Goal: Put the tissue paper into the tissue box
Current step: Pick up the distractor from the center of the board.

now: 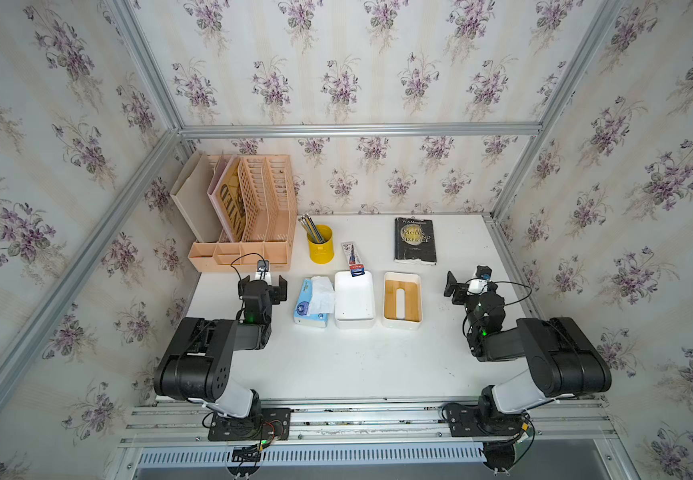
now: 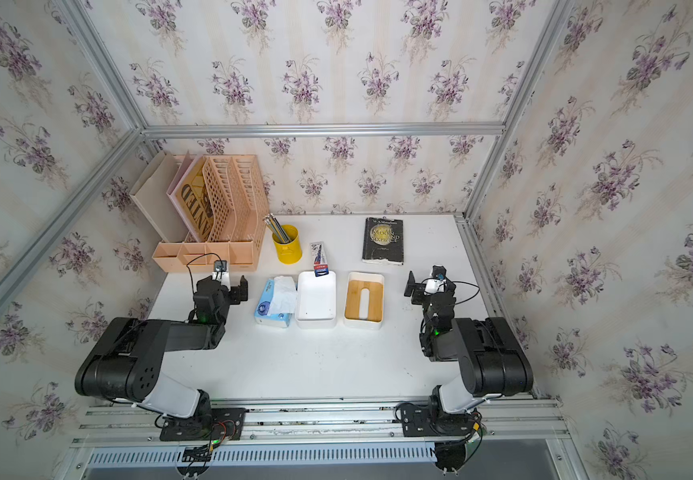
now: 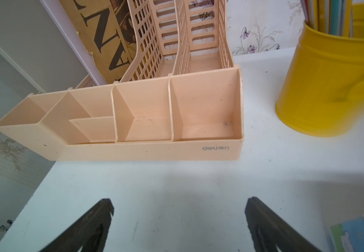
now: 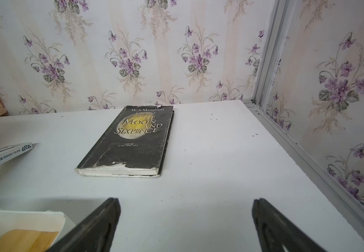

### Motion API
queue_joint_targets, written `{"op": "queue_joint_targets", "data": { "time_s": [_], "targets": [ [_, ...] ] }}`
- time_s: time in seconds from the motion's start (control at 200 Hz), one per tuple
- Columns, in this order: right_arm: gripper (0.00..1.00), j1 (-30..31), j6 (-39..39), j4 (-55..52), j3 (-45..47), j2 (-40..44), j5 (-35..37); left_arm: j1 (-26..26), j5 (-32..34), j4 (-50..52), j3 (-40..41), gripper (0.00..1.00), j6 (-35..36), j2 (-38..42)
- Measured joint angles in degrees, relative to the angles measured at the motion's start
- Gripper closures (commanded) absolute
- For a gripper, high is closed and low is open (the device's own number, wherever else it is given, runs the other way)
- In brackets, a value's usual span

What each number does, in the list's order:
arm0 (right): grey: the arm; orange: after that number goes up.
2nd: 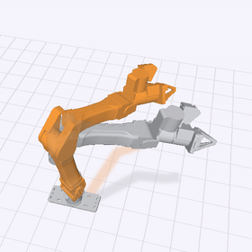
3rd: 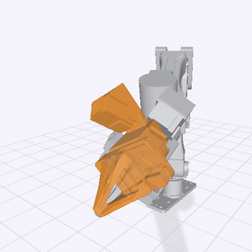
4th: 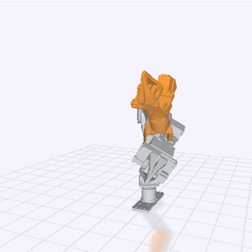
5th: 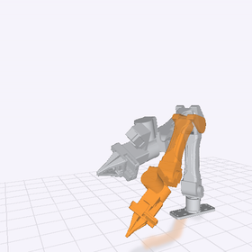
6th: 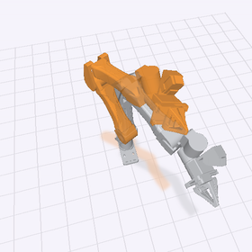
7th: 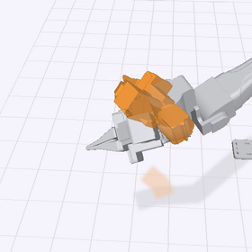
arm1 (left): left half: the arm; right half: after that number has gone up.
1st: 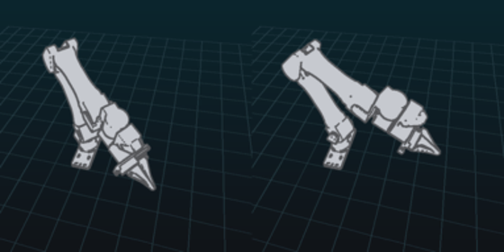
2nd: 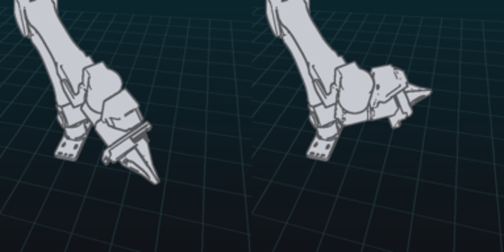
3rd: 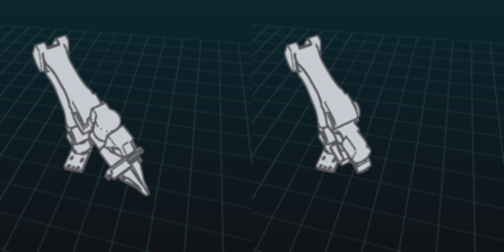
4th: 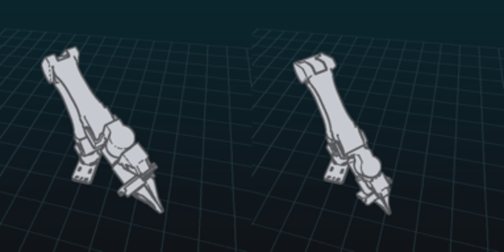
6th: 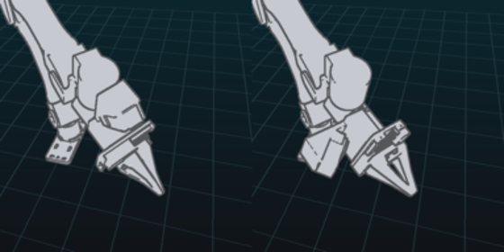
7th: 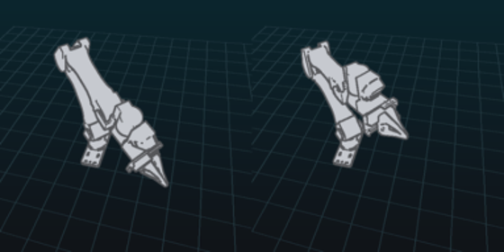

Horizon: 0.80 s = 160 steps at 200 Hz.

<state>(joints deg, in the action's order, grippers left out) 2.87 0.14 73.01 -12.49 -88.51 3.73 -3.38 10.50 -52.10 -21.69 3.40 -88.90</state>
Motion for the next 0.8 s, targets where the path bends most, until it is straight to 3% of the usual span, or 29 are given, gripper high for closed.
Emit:
{"op": "queue_joint_targets", "data": {
  "time_s": [0.634, 0.799],
  "targets": [
    [0.0, 0.0, -0.3, 3.0, 2.9, 0.5, -2.0, -0.1, 1.0, -0.6, 0.6, 0.01, -0.4, 0.2],
    [0.0, 0.9, -0.3, 0.5, 3.6, 8.9, 0.0, -0.2, 3.0, -4.5, 5.3, 0.01, -0.9, 2.0]
  ]
}}
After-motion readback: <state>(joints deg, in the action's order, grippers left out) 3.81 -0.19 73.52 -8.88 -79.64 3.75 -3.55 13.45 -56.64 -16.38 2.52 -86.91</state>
